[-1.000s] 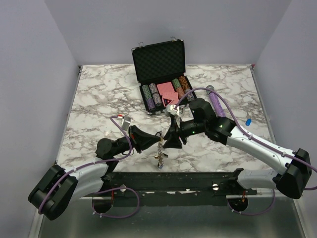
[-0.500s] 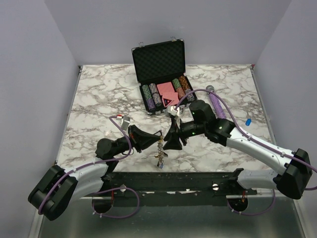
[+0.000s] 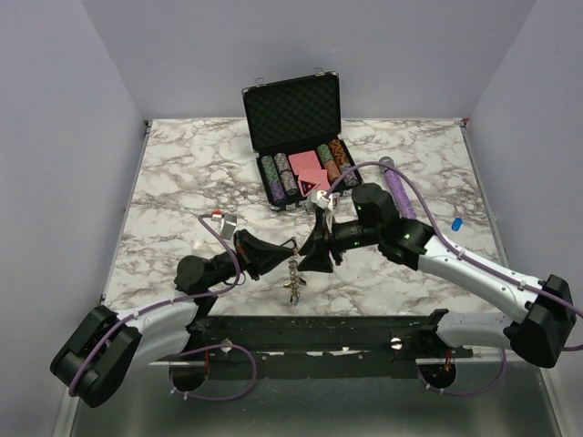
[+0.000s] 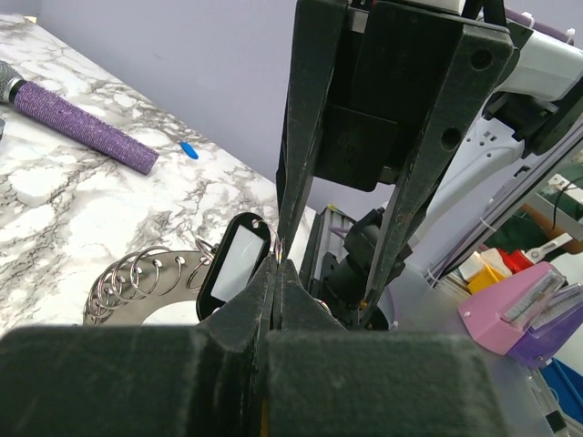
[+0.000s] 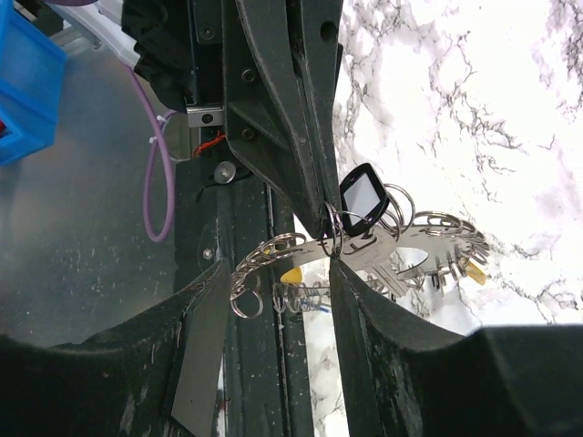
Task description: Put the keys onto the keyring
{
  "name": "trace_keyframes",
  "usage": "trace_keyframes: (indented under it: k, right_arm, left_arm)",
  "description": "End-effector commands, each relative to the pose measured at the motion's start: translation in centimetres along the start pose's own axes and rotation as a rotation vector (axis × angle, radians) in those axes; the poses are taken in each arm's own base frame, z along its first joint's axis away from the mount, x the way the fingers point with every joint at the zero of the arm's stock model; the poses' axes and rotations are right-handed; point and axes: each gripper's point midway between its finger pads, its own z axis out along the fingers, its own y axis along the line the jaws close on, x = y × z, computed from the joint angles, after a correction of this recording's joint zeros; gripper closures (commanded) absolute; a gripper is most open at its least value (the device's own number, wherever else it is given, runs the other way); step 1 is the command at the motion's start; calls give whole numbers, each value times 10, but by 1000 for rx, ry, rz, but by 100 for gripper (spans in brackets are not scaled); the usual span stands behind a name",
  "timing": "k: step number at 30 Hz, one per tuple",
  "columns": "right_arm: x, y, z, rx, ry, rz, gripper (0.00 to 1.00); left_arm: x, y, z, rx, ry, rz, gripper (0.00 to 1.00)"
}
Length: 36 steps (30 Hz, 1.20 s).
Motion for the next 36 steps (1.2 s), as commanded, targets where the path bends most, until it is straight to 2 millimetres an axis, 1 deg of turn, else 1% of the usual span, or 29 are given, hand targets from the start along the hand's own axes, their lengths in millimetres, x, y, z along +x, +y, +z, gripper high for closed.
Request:
trace_keyframes:
  k: [1, 2, 7, 9, 14, 15, 24, 28, 31, 33, 36]
  right_arm:
    - [-12, -1, -5, 26, -43, -52, 46]
    - [-12, -1, -6, 29, -42, -51, 46]
    - [-17, 0, -12, 37, -53, -159, 49]
    - [-21, 0, -13, 33, -62, -180, 52]
    - [-24, 0, -8, 18, -82, -182, 59]
    - [-26, -1, -7, 19, -88, -181, 59]
    - [-23, -6, 1, 15, -86, -135, 62]
    - [-23, 0, -4, 2, -66, -146, 64]
    - [-14, 7, -11, -20, -18, -170, 65]
    - [-5, 16, -13, -77, 8, -202, 66]
    - [4, 13, -12, -75, 18, -209, 65]
  left_arm:
    - [-47, -47, -3, 177, -198, 177, 100]
    - [-46, -47, -3, 178, -197, 178, 100]
    - [-45, -51, -6, 191, -195, 189, 100]
    - [-45, -52, -6, 196, -192, 195, 100]
    - [-44, -57, -7, 216, -187, 208, 100]
    - [-45, -56, -8, 214, -189, 211, 100]
    - [-45, -58, -7, 222, -188, 212, 100]
    - [-47, -57, -8, 213, -202, 213, 100]
    - [-49, -56, -9, 204, -215, 214, 100]
    - [-50, -58, -10, 206, -221, 213, 100]
    - [-53, -59, -11, 203, -234, 212, 100]
